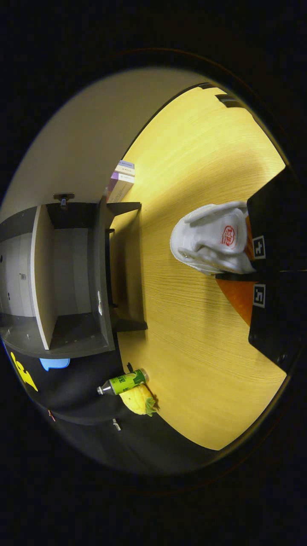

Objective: Open the shoe cabinet door, grab the shoes and put them into the shoe cabinet, then close the shoe cabinet door.

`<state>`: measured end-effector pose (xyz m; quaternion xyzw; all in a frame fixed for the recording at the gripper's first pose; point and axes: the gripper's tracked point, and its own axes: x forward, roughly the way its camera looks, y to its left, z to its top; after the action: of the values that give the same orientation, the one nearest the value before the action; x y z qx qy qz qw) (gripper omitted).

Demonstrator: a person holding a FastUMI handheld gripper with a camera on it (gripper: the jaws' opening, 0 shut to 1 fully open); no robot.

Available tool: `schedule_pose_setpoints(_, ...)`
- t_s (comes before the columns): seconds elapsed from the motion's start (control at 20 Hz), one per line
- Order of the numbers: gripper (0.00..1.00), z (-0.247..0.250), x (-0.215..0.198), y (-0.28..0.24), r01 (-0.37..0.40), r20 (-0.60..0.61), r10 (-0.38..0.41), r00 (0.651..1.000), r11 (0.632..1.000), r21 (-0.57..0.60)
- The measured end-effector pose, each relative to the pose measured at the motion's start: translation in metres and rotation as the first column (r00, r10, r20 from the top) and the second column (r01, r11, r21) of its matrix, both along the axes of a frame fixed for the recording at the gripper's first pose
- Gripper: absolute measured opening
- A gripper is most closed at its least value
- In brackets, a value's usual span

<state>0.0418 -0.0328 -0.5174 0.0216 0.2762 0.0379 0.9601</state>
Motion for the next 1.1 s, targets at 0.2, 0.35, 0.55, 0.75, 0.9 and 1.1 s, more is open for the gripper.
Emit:
schedule_pose_setpoints(0.2, 0.07, 0.046, -0.001, -0.007, 0.020, 0.037, -0.022, 0.999, 0.999, 0.046)
schedule_pose_setpoints(0.35, 0.06, 0.097, -0.003, -0.009, 0.022, 0.086, -0.027, 0.996, 0.998, 0.055)
schedule_pose_setpoints(0.55, 0.06, 0.177, 0.002, -0.001, 0.008, 0.158, -0.021, 0.987, 0.997, 0.079)
schedule_pose_setpoints(0.75, 0.06, 0.254, 0.016, 0.002, 0.007, 0.225, -0.026, 0.974, 0.996, 0.085)
schedule_pose_setpoints(0.9, 0.06, 0.312, 0.032, 0.003, 0.007, 0.280, -0.032, 0.959, 0.996, 0.088)
schedule_pose_setpoints(1.1, 0.06, 0.367, 0.058, 0.008, -0.011, 0.307, -0.014, 0.952, 0.997, 0.082)
